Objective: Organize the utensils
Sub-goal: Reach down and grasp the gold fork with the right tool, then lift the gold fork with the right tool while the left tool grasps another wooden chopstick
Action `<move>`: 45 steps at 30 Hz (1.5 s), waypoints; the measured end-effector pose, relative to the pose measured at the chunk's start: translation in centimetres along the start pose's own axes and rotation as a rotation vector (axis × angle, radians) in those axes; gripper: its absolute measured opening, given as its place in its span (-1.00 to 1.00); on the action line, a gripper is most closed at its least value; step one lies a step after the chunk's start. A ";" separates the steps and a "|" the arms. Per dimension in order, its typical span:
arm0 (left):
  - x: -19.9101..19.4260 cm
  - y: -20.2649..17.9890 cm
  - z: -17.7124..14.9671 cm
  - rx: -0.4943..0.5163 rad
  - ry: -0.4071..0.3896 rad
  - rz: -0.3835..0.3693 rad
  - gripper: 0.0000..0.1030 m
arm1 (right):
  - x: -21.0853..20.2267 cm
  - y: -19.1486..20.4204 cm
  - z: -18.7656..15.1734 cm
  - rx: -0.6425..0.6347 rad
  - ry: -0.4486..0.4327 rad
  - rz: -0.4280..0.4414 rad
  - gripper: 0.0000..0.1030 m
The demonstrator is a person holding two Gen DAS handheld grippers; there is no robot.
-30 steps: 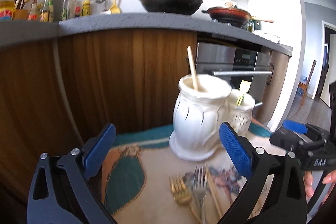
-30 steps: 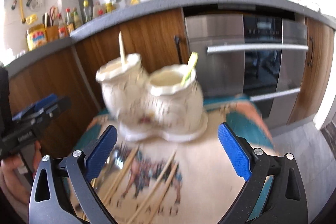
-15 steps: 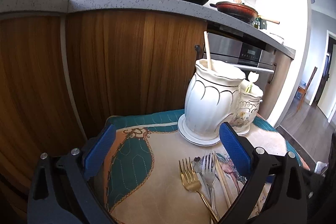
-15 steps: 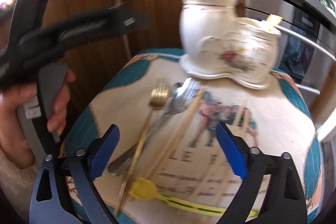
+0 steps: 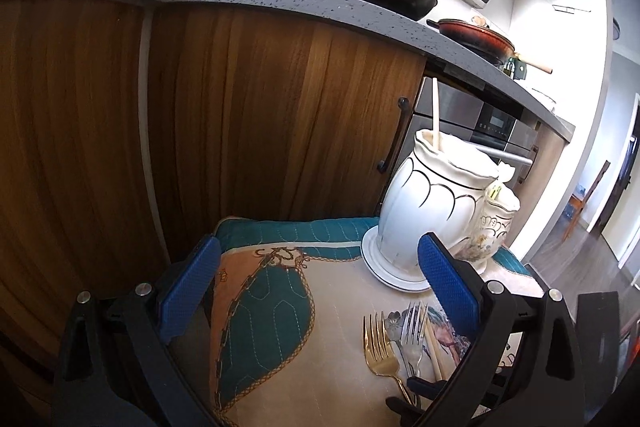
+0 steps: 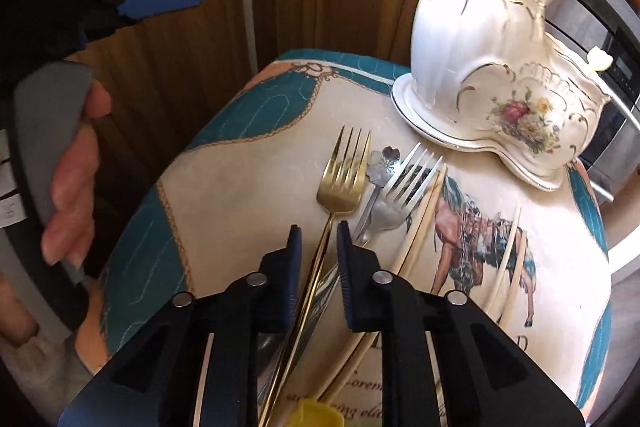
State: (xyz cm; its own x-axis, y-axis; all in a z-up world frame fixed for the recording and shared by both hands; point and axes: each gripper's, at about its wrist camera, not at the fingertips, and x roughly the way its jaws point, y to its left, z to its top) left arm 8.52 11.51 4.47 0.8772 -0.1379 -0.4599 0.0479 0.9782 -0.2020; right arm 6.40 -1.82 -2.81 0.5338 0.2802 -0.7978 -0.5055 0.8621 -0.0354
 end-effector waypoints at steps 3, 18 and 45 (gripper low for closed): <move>0.0 0.1 0.1 -0.004 -0.002 0.004 0.89 | 0.6 0.5 0.5 -0.022 0.020 -0.017 -0.67; 0.3 0.2 0.0 0.000 0.004 0.012 0.89 | -5.6 -3.7 -2.9 0.128 -0.178 0.091 -0.88; 1.5 -15.9 -7.2 0.430 0.321 -0.095 0.03 | -16.9 -19.3 -7.4 0.425 -0.723 0.041 -0.89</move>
State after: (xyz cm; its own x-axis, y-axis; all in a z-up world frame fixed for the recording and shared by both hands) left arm 5.68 -5.35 0.74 0.6730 -0.2034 -0.7111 0.3701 0.9250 0.0857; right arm 2.10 -26.29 6.95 0.8969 0.3915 -0.2056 -0.3129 0.8905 0.3304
